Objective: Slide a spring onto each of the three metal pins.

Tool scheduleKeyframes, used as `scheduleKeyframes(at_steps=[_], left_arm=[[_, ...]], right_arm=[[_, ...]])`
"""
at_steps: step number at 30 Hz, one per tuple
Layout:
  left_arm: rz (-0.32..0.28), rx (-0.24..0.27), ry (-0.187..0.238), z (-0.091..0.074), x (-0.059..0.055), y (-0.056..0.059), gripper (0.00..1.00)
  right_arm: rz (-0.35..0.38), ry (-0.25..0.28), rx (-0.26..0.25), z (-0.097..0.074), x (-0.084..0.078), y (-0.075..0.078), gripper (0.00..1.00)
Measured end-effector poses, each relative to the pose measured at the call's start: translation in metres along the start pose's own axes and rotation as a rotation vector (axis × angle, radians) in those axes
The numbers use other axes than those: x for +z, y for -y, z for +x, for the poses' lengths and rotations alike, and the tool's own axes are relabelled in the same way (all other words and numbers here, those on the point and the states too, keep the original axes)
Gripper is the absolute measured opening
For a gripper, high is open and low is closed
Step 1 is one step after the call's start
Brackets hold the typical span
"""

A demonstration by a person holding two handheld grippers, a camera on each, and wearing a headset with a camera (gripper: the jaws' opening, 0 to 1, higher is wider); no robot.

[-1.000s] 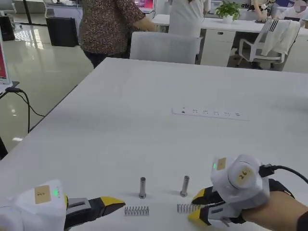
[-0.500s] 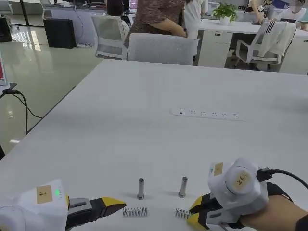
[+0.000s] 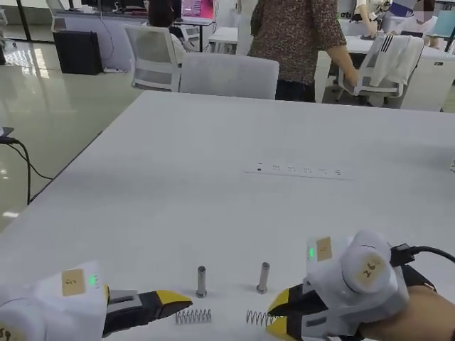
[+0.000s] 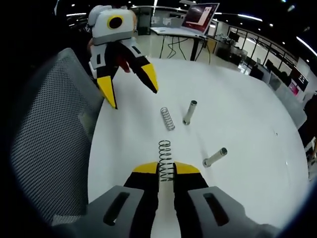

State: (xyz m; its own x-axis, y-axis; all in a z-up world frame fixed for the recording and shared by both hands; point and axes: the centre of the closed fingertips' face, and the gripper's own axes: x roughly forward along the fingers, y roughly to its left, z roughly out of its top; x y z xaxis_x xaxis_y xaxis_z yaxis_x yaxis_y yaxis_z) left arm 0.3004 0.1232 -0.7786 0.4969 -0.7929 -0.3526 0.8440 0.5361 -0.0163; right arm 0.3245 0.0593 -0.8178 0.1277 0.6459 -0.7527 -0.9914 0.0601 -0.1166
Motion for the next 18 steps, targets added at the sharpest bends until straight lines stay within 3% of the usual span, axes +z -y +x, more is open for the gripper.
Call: scheduleKeyframes(at_steps=[10,18], left_arm=[[0.033,-0.048,-0.001,0.010,0.005,0.009,0.29],[0.058,-0.088,0.001,0.018,0.007,0.019,0.24]], right_arm=[[-0.107,0.016,0.044,-0.009,0.031,-0.015,0.07],[-0.164,0.006,0.080,-0.008,0.038,-0.025,0.07]])
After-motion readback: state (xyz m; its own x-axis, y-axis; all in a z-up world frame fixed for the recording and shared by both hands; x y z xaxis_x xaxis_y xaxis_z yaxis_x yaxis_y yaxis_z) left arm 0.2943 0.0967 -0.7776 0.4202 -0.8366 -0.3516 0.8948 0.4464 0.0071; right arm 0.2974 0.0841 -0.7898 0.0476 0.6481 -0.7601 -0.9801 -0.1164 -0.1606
